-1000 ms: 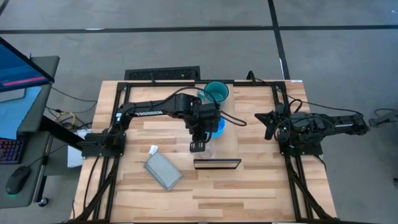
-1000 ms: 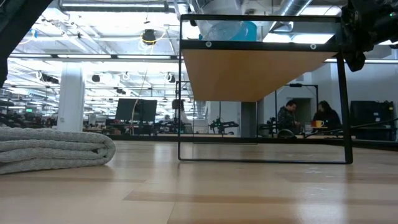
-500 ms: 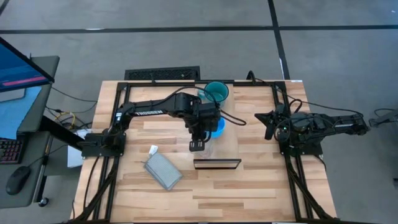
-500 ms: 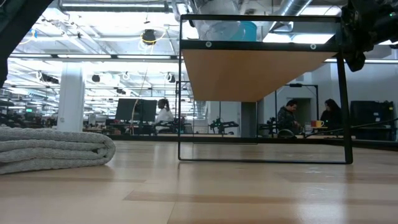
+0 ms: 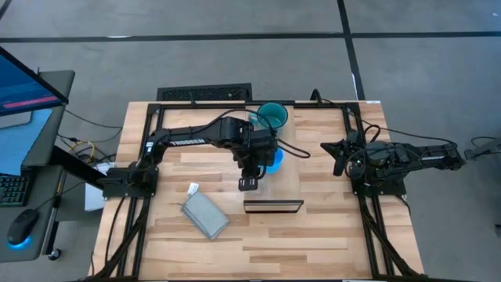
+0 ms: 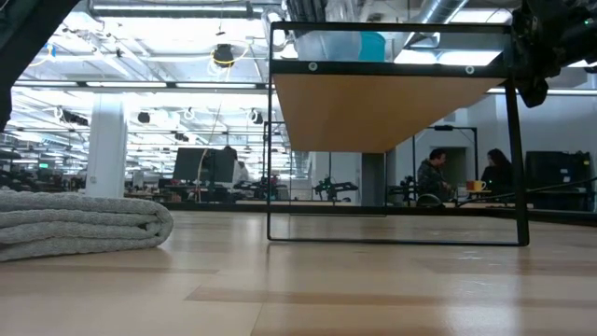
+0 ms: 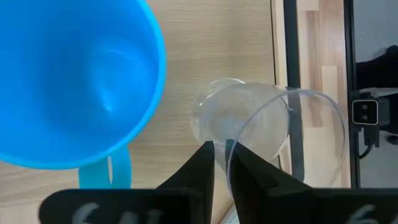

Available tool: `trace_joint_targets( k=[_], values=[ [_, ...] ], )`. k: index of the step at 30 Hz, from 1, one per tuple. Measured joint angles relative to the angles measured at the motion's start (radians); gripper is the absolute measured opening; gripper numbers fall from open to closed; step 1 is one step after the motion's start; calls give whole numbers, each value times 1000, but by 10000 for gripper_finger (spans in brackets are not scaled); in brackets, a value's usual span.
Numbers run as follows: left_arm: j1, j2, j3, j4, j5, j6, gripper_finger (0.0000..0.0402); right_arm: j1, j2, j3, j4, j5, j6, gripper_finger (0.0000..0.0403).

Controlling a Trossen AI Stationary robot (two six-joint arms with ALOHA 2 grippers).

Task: Stack small to large cups/mugs on shelf
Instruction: Put the transparent mug on the shelf

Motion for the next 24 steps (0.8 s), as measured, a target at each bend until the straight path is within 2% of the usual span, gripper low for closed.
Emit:
trace_joint_targets(
  k=[17,24],
  values=[
    [28,-4,0,23,6,-16,57,0,0,0,-1,0,0,15],
    [38,-45,1,97,103,-18,57,0,0,0,-22,0,0,16]
  ],
)
